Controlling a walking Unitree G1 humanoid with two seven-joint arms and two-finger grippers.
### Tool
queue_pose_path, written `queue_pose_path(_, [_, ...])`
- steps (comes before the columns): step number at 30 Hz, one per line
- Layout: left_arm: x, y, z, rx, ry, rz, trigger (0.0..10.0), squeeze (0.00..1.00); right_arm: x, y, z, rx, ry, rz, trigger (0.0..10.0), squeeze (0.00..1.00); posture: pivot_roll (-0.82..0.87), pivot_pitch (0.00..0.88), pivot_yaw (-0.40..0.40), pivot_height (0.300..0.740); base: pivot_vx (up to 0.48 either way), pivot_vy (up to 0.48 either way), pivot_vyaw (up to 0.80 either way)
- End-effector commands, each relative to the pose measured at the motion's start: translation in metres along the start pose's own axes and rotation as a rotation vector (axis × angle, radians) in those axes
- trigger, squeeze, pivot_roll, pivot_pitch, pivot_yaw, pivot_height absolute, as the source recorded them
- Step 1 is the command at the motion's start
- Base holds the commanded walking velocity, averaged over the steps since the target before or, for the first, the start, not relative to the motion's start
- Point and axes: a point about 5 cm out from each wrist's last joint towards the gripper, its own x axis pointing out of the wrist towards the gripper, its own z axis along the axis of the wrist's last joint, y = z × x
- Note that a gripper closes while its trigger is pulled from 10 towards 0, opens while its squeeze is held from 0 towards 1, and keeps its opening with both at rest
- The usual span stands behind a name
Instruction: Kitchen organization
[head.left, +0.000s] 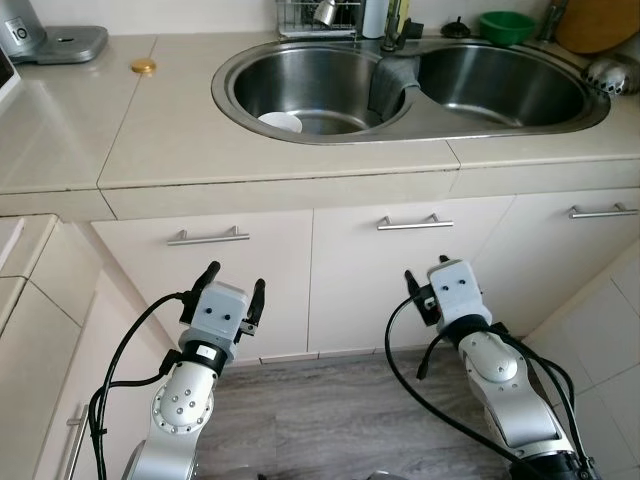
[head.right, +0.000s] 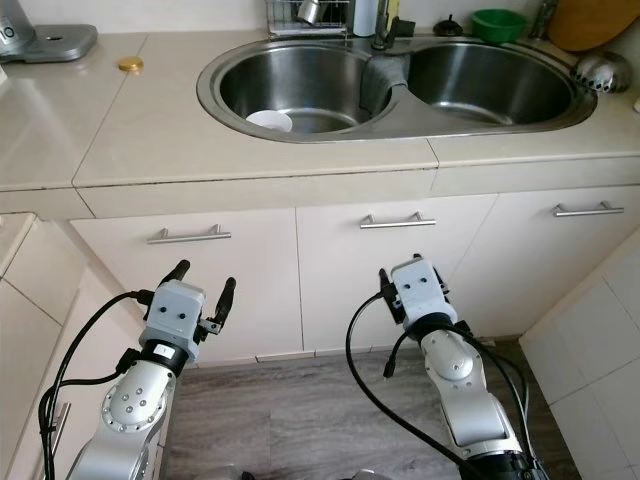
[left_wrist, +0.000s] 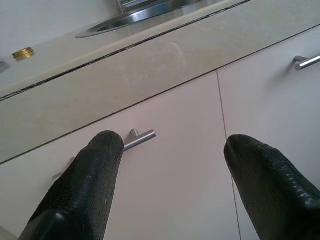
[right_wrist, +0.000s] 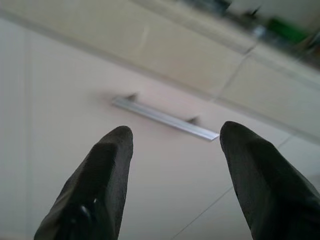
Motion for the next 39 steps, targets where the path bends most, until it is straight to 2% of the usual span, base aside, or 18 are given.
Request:
queue_pose_path(1, [0.001, -0.002, 0.001, 0.000, 0.001, -0.017, 10.0, 0.00, 0.000, -0.009, 0.011, -0.022, -0.050, -0.016, 10.0, 0.00, -0.03, 0.043, -0.058, 0.740, 0.000, 0.000, 0.00])
queue_pose_path(4, [0.000, -0.001, 0.001, 0.004, 0.002, -0.016, 10.0, 0.00, -0.006, 0.000, 0.011, -0.039, -0.030, 0.064, 10.0, 0.00, -0.03, 0.040, -0.059, 0.740, 0.000, 0.000, 0.00])
queue_pose_path(6, [0.000, 0.000, 0.000, 0.006, 0.003, -0.016, 10.0, 0.00, -0.018, 0.011, 0.007, -0.087, -0.003, 0.152, 10.0, 0.00, -0.03, 0.041, -0.057, 0.740, 0.000, 0.000, 0.00])
queue_pose_path(14, [0.000, 0.000, -0.002, 0.011, 0.013, -0.026, 10.0, 0.00, -0.042, 0.010, -0.002, -0.110, 0.083, 0.187, 10.0, 0.00, -0.04, 0.044, -0.059, 0.740, 0.000, 0.000, 0.00])
queue_pose_path(16, [0.002, -0.001, -0.003, 0.006, 0.019, -0.031, 10.0, 0.00, -0.045, 0.009, -0.004, -0.079, 0.102, 0.171, 10.0, 0.00, -0.05, 0.044, -0.056, 0.740, 0.000, 0.000, 0.00])
queue_pose_path(23, [0.004, -0.003, -0.004, 0.008, 0.021, -0.044, 10.0, 0.00, -0.030, 0.014, -0.002, -0.049, 0.098, 0.151, 10.0, 0.00, -0.03, 0.041, -0.060, 0.740, 0.000, 0.000, 0.00])
queue_pose_path(26, [0.005, -0.004, -0.004, 0.010, 0.018, -0.043, 10.0, 0.00, -0.030, 0.015, -0.005, -0.015, 0.110, 0.160, 10.0, 0.00, -0.03, 0.043, -0.066, 0.740, 0.000, 0.000, 0.00])
queue_pose_path(37, [0.004, -0.004, -0.004, -0.009, 0.023, -0.038, 10.0, 0.00, -0.031, 0.016, -0.007, -0.001, 0.121, 0.163, 10.0, 0.00, -0.03, 0.050, -0.066, 0.740, 0.000, 0.000, 0.00])
queue_pose_path(39, [0.003, -0.004, -0.005, -0.013, 0.027, -0.041, 10.0, 0.00, -0.030, 0.016, -0.009, 0.025, 0.134, 0.161, 10.0, 0.00, -0.03, 0.050, -0.063, 0.740, 0.000, 0.000, 0.00])
